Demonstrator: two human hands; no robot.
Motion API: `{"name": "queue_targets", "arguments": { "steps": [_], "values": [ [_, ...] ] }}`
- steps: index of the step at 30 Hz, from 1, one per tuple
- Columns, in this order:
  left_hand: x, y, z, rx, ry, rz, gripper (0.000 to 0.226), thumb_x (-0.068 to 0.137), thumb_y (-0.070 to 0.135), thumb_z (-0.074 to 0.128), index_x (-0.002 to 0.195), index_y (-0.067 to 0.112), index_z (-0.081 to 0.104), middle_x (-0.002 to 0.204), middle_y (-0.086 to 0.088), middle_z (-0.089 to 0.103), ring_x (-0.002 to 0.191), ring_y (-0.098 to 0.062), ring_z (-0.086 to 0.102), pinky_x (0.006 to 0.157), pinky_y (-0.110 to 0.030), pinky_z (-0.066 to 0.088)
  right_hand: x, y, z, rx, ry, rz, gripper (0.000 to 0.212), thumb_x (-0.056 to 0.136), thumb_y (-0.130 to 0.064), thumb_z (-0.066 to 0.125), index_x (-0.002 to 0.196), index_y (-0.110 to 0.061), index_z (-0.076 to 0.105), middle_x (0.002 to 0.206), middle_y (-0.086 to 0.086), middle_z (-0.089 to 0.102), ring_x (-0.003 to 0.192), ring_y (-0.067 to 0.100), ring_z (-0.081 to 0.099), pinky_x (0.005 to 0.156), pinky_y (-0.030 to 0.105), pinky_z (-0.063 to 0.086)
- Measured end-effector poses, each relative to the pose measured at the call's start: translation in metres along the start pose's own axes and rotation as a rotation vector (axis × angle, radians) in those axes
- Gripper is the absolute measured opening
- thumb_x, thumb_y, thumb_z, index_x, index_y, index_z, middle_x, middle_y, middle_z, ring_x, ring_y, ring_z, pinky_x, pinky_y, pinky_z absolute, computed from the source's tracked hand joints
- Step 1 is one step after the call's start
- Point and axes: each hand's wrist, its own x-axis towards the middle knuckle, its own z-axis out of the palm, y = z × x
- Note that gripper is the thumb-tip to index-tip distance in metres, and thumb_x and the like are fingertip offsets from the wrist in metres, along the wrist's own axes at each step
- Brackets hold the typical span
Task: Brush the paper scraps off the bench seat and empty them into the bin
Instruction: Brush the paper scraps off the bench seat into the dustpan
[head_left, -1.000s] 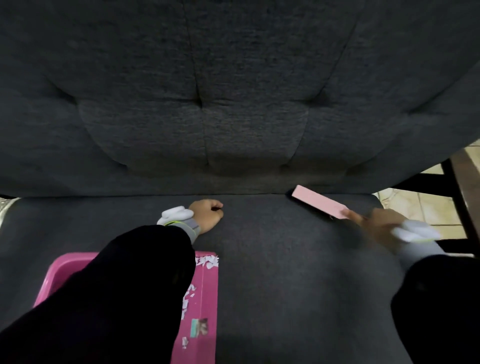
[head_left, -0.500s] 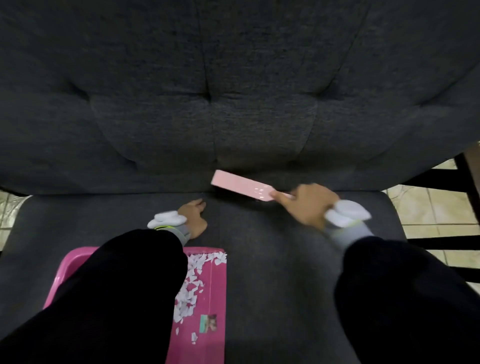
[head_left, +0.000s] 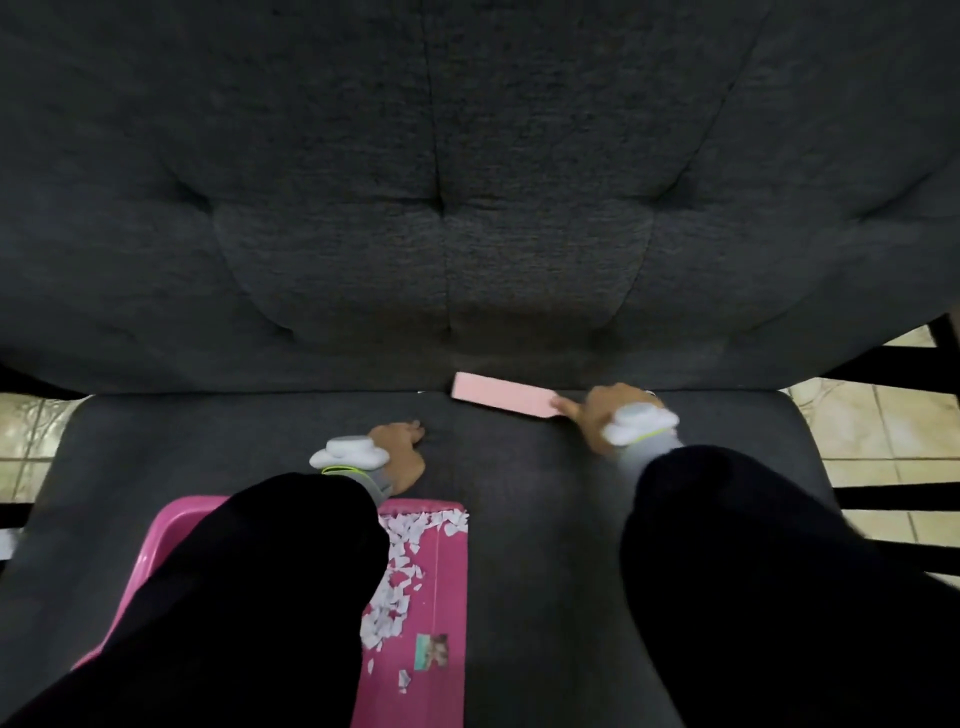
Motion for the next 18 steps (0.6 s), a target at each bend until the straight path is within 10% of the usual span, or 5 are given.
{"name": "queue_targets", "arguments": {
  "steps": [10,14,18],
  "values": [
    [0.001,0.01,0.001,0.028,0.011,-0.068,0.051,0.092,0.009,0.042,0.142,0.014,0.036,0.154,0.0,0.028,0.141,-0.015,0.027,0.11,-0.016,0.016,-0.006,0.152,0.009,0.031,0.015,0.405,0.097,0.073,-0.087,0.012,0.111,-0.013,0.064,0.116,0.017,0.061,0.115,0.032,0.055,0.099,0.04,0.037],
    [-0.004,0.013,0.0,0.015,0.011,-0.09,0.05,0.094,0.012,0.041,0.144,0.012,0.033,0.155,-0.001,0.025,0.142,-0.015,0.025,0.109,-0.015,0.014,-0.021,0.179,0.019,0.061,-0.131,0.4,0.075,0.086,-0.073,0.017,0.142,-0.027,0.038,0.126,0.017,0.055,0.115,0.03,0.055,0.1,0.04,0.039],
    [-0.012,0.008,-0.001,-0.093,0.045,-0.12,0.048,0.092,0.009,0.043,0.14,0.013,0.041,0.151,0.0,0.033,0.139,-0.017,0.031,0.111,-0.018,0.017,-0.052,0.217,0.032,0.404,-0.151,0.472,0.076,0.08,-0.078,0.028,0.089,-0.011,0.062,0.074,0.015,0.058,0.063,0.025,0.053,0.065,0.032,0.043]
  ]
}}
